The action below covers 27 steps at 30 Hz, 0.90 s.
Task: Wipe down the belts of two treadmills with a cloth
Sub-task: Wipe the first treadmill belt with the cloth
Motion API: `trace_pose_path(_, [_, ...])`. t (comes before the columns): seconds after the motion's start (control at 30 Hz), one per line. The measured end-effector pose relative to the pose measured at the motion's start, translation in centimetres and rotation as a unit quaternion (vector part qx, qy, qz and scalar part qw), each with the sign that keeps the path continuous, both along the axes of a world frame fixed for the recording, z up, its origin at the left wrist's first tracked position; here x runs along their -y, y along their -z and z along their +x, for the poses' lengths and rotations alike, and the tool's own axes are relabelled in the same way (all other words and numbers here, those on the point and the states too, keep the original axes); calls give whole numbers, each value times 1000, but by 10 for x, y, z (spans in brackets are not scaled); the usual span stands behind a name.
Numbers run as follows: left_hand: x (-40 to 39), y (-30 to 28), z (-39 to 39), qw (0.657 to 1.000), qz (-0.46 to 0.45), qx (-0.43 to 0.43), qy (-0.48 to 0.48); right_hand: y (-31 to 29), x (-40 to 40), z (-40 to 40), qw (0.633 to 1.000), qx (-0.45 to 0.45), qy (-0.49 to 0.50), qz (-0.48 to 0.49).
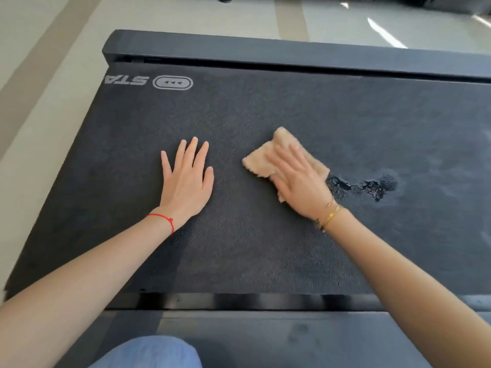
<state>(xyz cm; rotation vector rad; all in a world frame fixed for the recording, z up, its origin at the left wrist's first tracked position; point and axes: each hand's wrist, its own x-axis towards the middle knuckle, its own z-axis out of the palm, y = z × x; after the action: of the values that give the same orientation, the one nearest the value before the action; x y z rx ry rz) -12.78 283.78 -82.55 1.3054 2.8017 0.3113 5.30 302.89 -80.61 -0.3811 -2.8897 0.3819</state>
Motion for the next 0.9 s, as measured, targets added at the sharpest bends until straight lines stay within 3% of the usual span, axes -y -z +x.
trace_pose_path(0.13, [-1, 1, 2, 1000, 13, -6, -16, -3, -64, -34, 995, 29, 85, -49])
trace_pose_path(0.37, [3, -1, 2, 1000, 12, -18, -13, -4, -6, -84, 995, 40, -87, -41])
trace_pose_path(0.7, [2, 3, 3, 999, 32, -18, -18, -5, -22, -64, 998, 38, -50, -29])
trace_pose_path(0.83, [1, 4, 2, 999, 35, -18, -20, -5, -46, -52, 999, 32, 22, 9])
trace_pose_path(0.9, [1, 3, 3, 999, 36, -13, -23, -7, -57, -43, 998, 26, 51, -25])
